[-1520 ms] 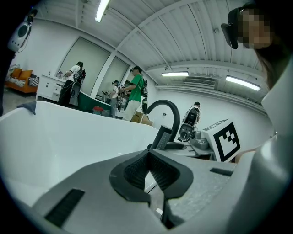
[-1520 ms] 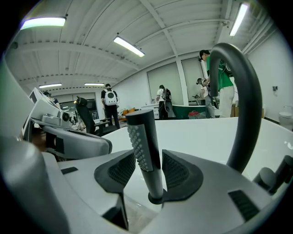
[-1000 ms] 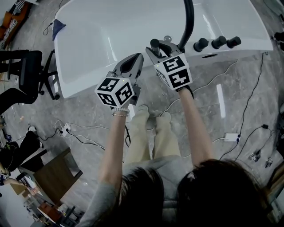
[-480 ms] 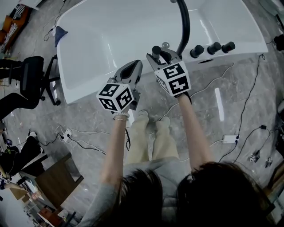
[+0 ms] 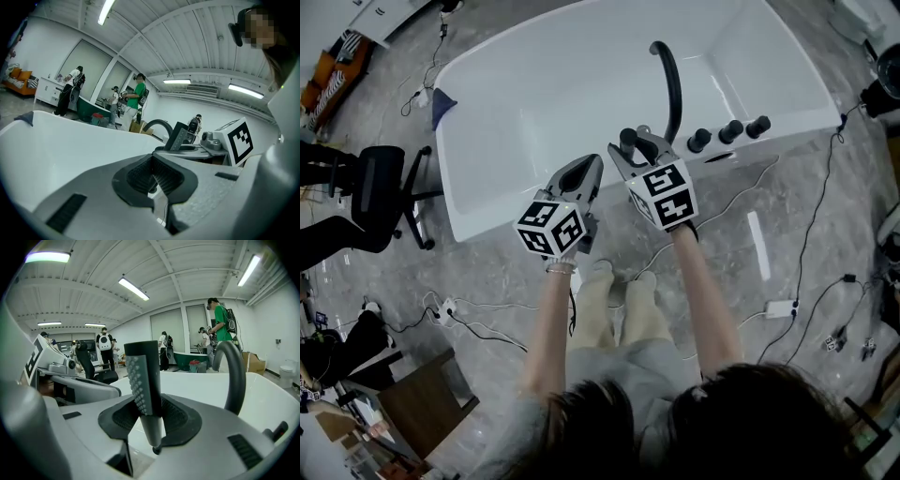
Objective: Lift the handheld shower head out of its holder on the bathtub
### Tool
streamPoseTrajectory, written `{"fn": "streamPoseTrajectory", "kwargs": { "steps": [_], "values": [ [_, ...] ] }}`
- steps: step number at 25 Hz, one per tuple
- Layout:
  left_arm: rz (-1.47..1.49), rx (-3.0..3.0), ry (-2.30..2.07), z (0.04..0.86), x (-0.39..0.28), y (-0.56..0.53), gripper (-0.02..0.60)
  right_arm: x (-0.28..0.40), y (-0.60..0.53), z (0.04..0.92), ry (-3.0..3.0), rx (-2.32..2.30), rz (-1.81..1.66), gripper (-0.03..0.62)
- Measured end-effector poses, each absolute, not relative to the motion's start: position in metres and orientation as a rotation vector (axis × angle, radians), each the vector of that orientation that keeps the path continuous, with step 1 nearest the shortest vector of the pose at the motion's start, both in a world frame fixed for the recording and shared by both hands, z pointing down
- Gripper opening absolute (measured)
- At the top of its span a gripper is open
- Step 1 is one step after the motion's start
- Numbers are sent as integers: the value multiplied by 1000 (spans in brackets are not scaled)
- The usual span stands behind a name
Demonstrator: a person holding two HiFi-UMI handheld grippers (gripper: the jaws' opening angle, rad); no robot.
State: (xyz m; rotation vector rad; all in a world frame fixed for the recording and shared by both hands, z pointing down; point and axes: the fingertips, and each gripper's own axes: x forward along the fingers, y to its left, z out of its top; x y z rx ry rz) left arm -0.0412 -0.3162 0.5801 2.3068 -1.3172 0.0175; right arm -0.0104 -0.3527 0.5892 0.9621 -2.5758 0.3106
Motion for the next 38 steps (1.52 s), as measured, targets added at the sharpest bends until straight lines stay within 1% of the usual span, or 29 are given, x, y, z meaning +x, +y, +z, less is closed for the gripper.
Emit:
{"fn": "streamPoseTrajectory", "kwargs": {
  "steps": [22, 32, 38],
  "values": [
    [-29, 2527, -1212, 448, -24, -271, 5, 17, -306, 440, -2682, 1156, 267, 129],
    [-23, 2663, -1158, 398, -12, -237, 5, 23, -274, 397, -2718, 1180, 218, 129],
    [-19, 2717, -1142, 384, -1, -221, 5, 38, -256, 379, -2742, 1213, 193, 129]
  ]
}}
